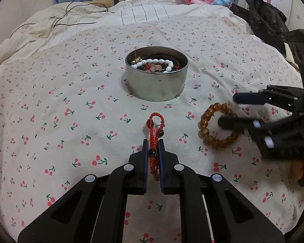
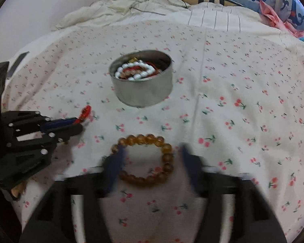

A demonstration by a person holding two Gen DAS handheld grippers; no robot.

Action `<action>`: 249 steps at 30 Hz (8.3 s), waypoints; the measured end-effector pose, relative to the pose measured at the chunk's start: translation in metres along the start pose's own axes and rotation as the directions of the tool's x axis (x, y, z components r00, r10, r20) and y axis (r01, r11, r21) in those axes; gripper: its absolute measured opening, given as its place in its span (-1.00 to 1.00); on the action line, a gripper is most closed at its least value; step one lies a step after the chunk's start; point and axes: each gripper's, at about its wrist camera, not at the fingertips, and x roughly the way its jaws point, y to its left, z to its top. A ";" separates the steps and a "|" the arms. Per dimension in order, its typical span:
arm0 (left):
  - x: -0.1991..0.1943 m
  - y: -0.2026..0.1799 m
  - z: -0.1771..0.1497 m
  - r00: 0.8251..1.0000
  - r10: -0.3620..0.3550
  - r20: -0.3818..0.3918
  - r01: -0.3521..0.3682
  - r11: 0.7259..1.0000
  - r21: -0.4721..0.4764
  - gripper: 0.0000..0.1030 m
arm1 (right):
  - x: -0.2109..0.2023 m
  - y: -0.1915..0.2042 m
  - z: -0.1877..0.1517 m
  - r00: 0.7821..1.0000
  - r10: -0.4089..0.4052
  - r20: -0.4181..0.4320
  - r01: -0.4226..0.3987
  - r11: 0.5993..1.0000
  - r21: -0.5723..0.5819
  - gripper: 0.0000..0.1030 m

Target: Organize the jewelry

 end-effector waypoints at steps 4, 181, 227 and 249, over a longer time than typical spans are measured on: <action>0.002 0.001 -0.001 1.000 0.001 -0.011 -0.001 1.000 -0.003 -0.84 | 0.008 0.018 -0.005 0.998 -0.060 -0.016 0.058 0.992 -0.113 0.72; -0.027 0.025 0.028 0.972 0.183 0.147 -0.153 0.969 -0.195 0.79 | -0.032 0.013 0.000 0.940 -0.266 0.213 0.229 0.956 0.182 0.73; -0.017 0.029 0.027 0.981 0.167 0.101 -0.143 0.967 -0.213 0.85 | -0.026 0.021 -0.002 0.945 -0.260 0.200 0.231 0.960 0.157 0.80; -0.013 0.036 0.029 0.987 0.145 0.070 -0.124 0.961 -0.247 0.85 | -0.022 0.021 -0.003 0.947 -0.259 0.192 0.232 0.961 0.151 0.83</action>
